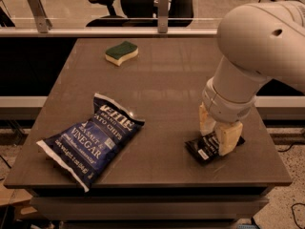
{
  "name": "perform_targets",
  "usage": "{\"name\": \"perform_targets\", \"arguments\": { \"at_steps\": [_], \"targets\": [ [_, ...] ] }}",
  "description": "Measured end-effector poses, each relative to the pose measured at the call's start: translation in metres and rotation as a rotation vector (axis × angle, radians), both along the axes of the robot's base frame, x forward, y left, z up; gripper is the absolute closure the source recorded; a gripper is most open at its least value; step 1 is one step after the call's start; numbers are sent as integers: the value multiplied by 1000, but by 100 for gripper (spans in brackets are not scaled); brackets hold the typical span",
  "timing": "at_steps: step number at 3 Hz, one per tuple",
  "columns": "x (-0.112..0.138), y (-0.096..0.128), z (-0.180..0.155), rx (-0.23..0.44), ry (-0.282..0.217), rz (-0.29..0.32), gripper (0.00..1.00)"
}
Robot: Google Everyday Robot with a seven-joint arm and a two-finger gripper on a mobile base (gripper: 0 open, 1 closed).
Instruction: Move rxbar chocolate near sponge
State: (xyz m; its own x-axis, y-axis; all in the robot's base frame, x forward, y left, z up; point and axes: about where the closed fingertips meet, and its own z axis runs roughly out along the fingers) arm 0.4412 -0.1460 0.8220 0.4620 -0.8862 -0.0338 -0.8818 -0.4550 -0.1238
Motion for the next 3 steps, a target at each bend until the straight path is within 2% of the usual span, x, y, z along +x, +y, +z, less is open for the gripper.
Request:
{"name": "perform_targets", "arguments": {
  "at_steps": [1, 3],
  "targets": [
    [0, 0, 0, 0, 0, 0, 100],
    [6, -4, 14, -47, 23, -4, 100]
  ]
}}
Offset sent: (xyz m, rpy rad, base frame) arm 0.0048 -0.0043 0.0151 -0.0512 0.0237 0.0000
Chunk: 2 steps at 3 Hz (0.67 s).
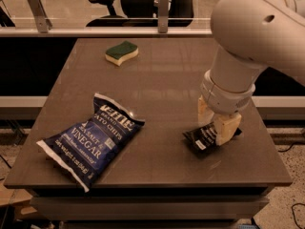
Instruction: Move rxbar chocolate near sponge
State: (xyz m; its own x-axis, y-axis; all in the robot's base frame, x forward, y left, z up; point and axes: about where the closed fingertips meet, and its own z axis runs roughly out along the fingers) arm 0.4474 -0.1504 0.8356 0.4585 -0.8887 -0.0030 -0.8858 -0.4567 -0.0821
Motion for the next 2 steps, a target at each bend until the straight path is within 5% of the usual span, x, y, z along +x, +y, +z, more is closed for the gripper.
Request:
{"name": "perform_targets", "arguments": {
  "at_steps": [2],
  "targets": [
    [6, -7, 13, -21, 7, -17, 100]
  ]
}}
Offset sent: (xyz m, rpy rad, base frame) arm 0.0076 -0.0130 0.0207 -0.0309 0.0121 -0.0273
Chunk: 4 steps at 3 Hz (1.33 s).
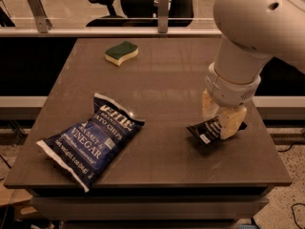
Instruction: Move rxbar chocolate near sponge
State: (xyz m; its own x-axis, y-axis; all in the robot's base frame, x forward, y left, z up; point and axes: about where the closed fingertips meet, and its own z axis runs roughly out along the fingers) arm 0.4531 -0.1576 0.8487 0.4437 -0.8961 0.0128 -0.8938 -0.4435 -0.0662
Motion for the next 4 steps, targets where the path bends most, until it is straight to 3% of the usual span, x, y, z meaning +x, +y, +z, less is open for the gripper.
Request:
{"name": "perform_targets", "arguments": {
  "at_steps": [2, 4],
  "targets": [
    [12, -18, 16, 1, -42, -22, 100],
    [52, -44, 44, 28, -127, -33, 100]
  ]
}}
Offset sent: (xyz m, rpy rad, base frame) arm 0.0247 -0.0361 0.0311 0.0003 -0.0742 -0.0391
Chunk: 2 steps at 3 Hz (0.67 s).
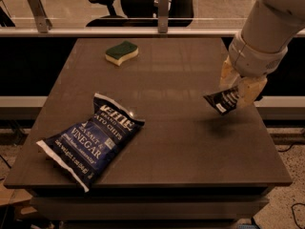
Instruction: Move rxbar chocolate near sponge
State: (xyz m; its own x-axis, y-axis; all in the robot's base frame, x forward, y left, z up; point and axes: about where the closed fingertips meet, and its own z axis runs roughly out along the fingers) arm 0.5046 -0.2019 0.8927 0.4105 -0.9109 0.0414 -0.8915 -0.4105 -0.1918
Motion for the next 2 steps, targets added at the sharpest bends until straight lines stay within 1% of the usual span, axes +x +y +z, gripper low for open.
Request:
{"name": "perform_targets", "arguments": {
  "at_steps": [1, 2],
  "targets": [
    [27, -10, 22, 5, -29, 5, 100],
    [57, -12, 44, 1, -33, 22, 100]
  ]
}}
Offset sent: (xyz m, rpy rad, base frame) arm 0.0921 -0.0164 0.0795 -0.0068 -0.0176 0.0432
